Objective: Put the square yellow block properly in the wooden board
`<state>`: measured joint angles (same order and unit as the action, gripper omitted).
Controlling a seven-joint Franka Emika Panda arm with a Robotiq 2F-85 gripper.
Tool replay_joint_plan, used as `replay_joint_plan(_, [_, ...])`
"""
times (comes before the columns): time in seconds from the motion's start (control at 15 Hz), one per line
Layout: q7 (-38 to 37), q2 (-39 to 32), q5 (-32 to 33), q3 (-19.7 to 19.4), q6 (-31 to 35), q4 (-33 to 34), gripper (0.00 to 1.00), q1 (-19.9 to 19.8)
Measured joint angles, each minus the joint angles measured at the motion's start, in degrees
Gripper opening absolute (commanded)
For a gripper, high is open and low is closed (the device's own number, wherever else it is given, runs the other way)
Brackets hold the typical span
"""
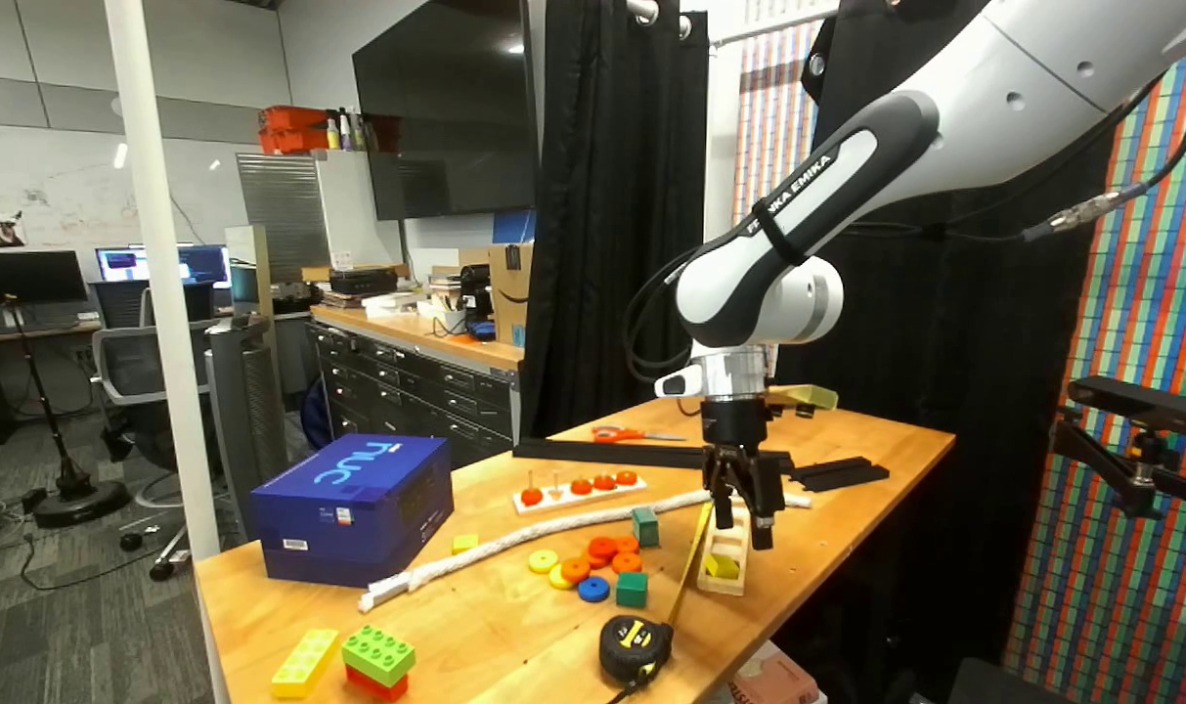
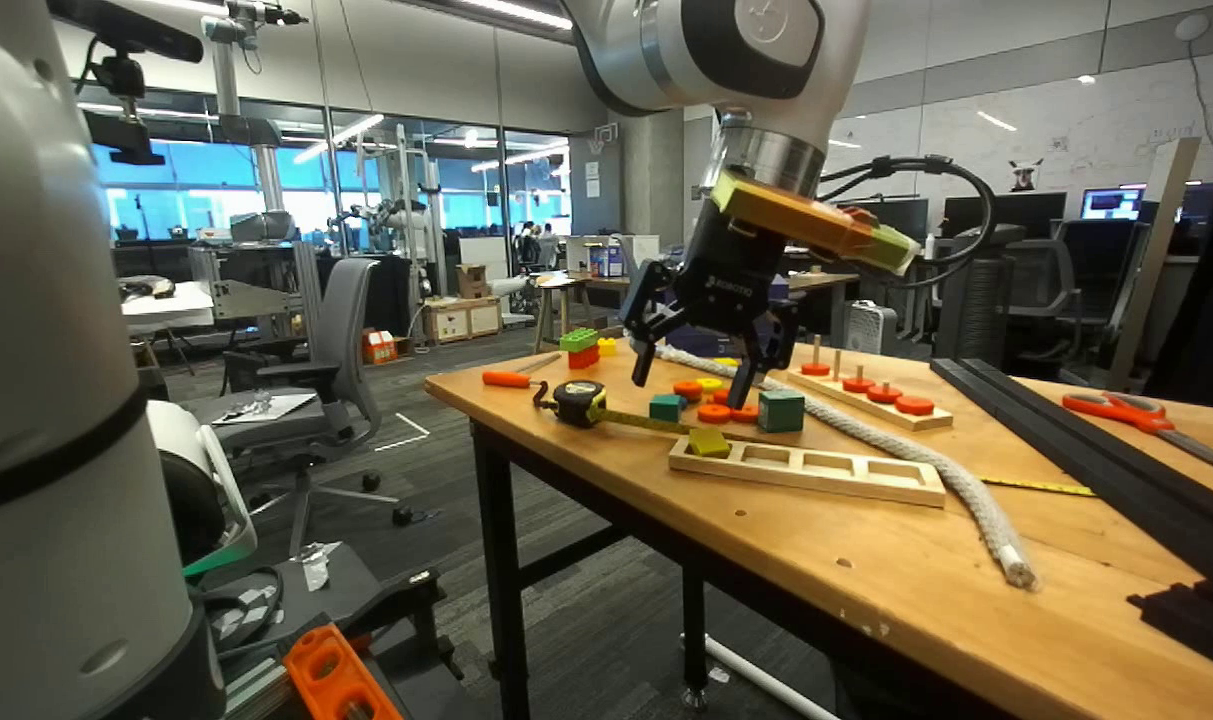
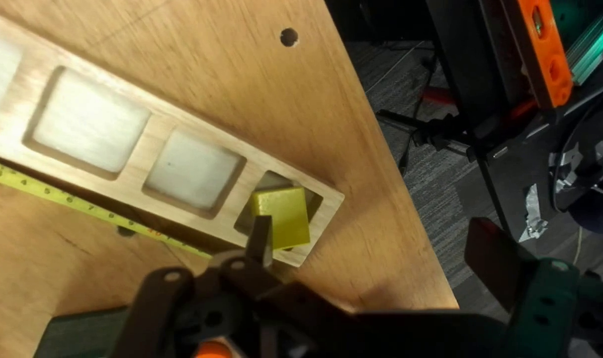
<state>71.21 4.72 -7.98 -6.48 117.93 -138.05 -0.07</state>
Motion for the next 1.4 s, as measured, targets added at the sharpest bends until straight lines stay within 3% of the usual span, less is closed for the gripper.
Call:
replay_joint_plan(0.8, [4.37,-3.93,-2.25,0.36,14.14,-2.64,1.00,-0.22])
replay_joint_plan(1.27, [4.37,-4.62,-2.25,0.49,17.50,-3.78,1.00,-0.32])
replay_joint_plan(1.4, [4.37,-4.62,-2.25,0.51,17.66,-3.84,0.73,-0.36])
